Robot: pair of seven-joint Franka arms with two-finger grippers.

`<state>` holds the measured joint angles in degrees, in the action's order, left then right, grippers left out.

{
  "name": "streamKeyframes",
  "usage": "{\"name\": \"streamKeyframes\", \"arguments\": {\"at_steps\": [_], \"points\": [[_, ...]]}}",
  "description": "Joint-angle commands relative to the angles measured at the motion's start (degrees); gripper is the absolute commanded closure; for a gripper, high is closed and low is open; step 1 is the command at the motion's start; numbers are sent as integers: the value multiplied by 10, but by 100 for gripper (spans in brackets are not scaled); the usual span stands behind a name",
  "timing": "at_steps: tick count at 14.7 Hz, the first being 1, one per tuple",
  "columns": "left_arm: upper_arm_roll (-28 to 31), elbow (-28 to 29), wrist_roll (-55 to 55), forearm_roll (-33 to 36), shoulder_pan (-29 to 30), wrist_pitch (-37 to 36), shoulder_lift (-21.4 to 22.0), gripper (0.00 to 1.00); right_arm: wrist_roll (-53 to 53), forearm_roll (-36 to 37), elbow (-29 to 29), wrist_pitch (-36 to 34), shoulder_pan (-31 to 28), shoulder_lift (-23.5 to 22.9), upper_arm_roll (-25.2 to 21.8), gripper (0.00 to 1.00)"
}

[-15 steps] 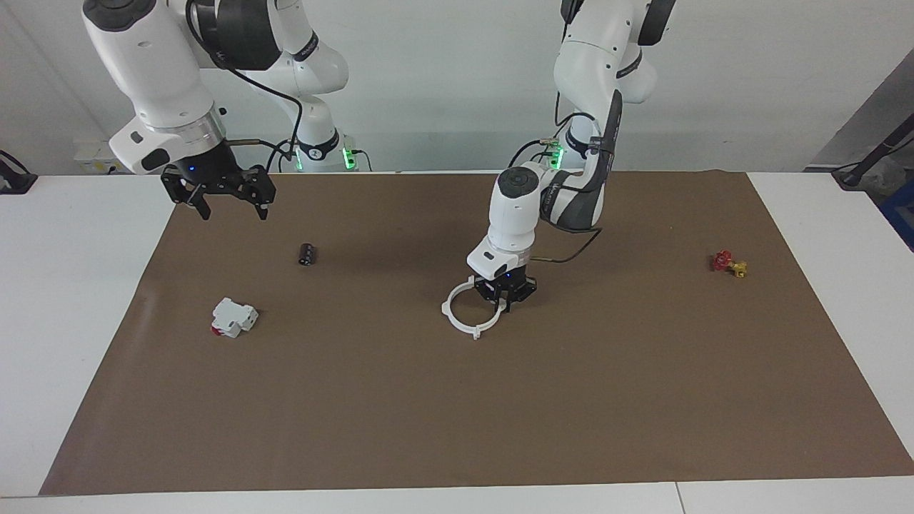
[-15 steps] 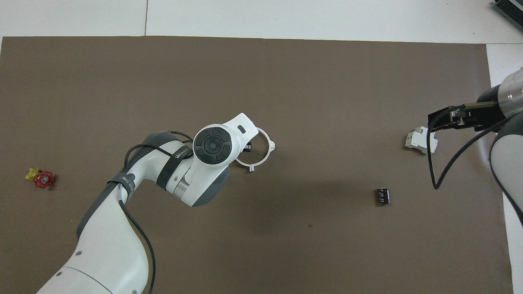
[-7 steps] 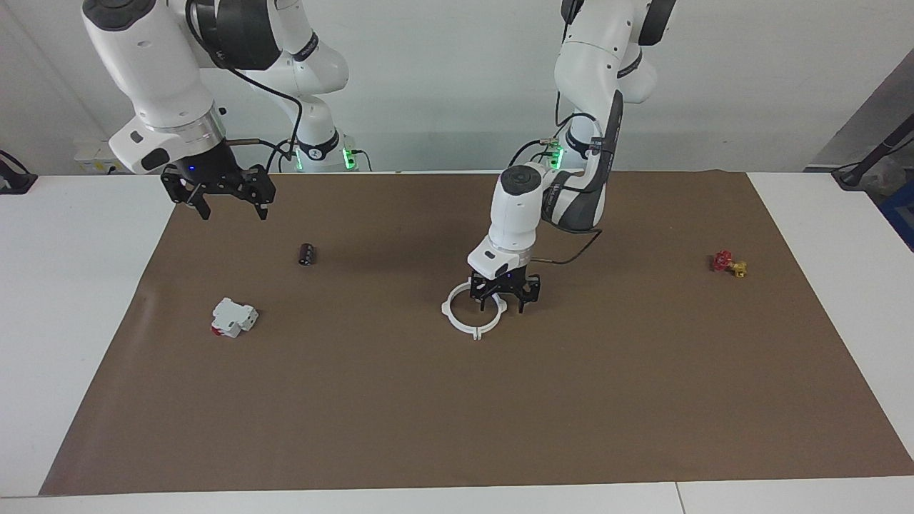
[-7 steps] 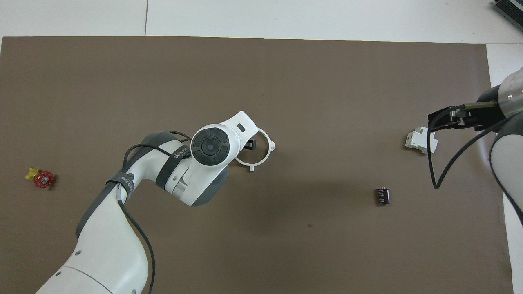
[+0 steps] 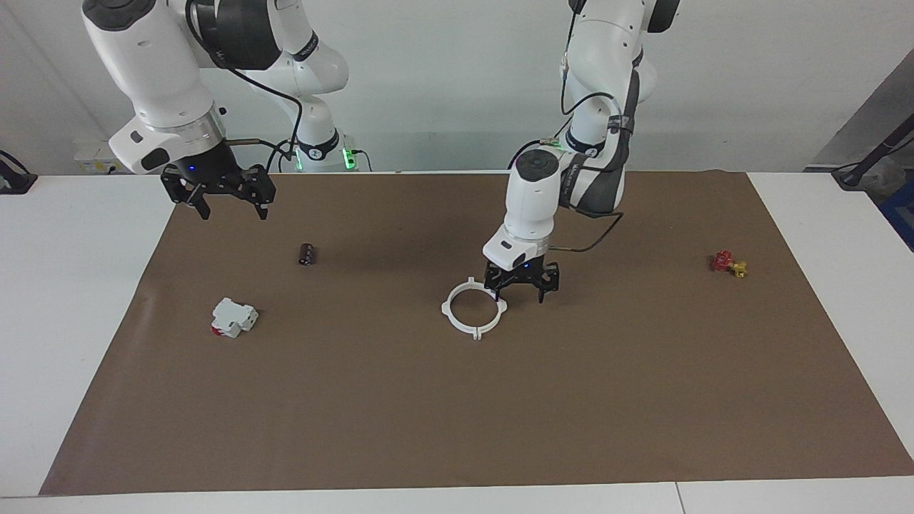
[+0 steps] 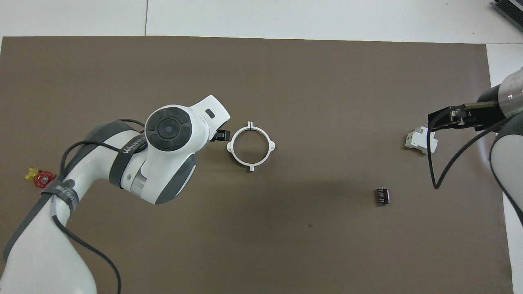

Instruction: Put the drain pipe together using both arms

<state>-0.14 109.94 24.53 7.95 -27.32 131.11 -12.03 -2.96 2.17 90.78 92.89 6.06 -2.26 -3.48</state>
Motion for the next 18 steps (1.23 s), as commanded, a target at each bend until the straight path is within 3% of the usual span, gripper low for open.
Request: {"name": "streamKeyframes", "arguments": {"at_steps": [1, 11, 13, 18], "points": [[-4, 21, -30, 15, 41, -38, 52, 0, 2, -1, 7, 12, -5, 8, 4, 0], [-2, 8, -326, -13, 234, -144, 126, 0, 0, -1, 13, 3, -4, 12, 4, 0], [-1, -28, -338, -55, 263, -184, 129, 0, 3, -1, 12, 3, -8, 12, 4, 0], [-1, -180, -377, -60, 269, -340, 116, 0, 23, -1, 8, 3, -42, 14, 3, 0]]}}
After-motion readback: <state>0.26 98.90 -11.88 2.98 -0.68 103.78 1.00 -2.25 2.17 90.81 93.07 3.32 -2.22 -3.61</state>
